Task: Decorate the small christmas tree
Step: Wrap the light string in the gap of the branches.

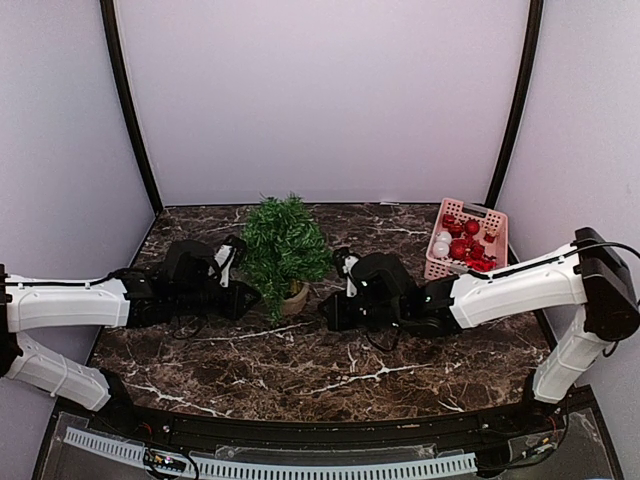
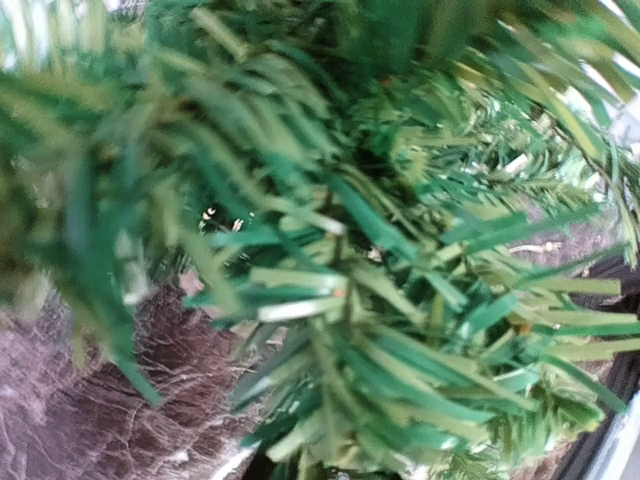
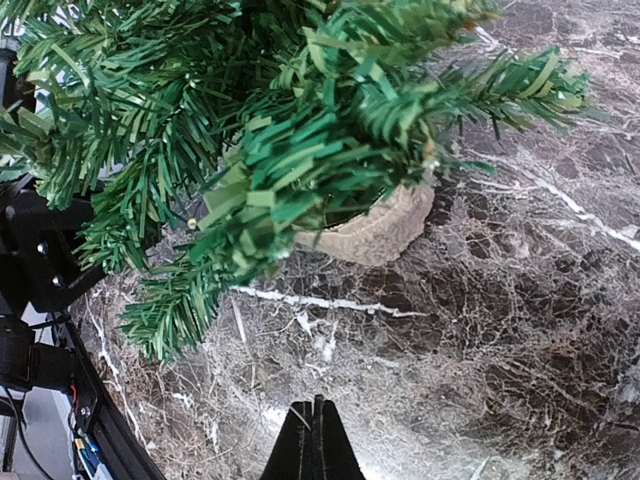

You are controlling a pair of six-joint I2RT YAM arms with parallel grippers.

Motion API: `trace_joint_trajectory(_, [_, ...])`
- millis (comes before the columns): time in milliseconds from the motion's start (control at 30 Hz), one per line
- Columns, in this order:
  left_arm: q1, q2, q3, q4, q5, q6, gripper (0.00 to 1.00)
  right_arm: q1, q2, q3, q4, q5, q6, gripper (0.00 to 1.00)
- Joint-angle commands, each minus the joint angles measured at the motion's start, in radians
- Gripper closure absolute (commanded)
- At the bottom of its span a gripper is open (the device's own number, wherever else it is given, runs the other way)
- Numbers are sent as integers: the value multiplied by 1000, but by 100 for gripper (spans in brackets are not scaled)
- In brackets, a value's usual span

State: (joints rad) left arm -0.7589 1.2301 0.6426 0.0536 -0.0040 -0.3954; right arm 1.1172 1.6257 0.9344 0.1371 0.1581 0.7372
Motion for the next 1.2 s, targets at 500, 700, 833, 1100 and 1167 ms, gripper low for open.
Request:
trace_joint_trajectory(500, [7,-347,-265,-136,104,-194,29,-4,38,25,58,-8,-19,100])
trace_joint_trajectory(700, [7,-314,-316,-99,158,-268,24,-4,34,27,56,-5,-20,100])
trace_joint_trajectory(833, [7,-282,-322,-58,202,-287,21,-4,33,24,60,-3,-17,100])
trace_joint_trajectory(1100, [6,-196,-312,-29,202,-289,21,-3,36,24,65,-3,-15,100])
trace_joint_trajectory(1167, [7,-175,-308,-16,203,-293,22,-3,36,26,65,-4,-16,100])
